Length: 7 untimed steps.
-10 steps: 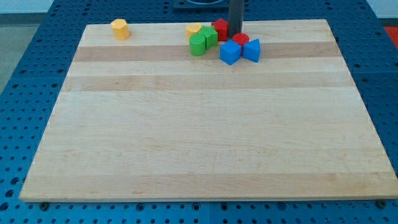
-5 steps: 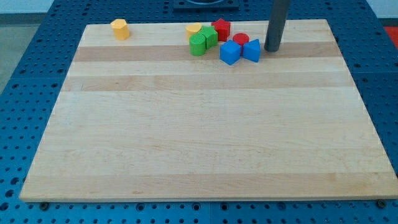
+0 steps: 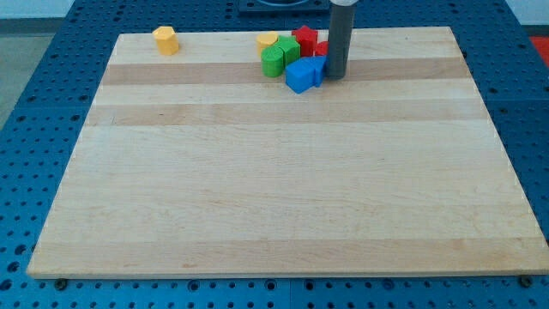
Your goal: Move the red blocks and blue blocks near to the green blocks
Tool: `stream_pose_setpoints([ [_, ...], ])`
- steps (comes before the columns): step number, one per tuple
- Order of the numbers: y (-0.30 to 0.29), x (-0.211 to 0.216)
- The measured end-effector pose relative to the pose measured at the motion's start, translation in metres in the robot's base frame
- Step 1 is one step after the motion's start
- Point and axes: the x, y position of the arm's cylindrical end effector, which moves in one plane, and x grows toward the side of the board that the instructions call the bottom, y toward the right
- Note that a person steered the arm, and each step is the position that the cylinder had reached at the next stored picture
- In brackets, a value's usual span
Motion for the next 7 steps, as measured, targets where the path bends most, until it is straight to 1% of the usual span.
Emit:
stream_pose_setpoints([
  [1,0.0,-0.01],
  [2,0.007,-0.011],
  [4,0.033,-0.03],
  [5,0.033,-0.04],
  [7,-0.001,-0.04],
])
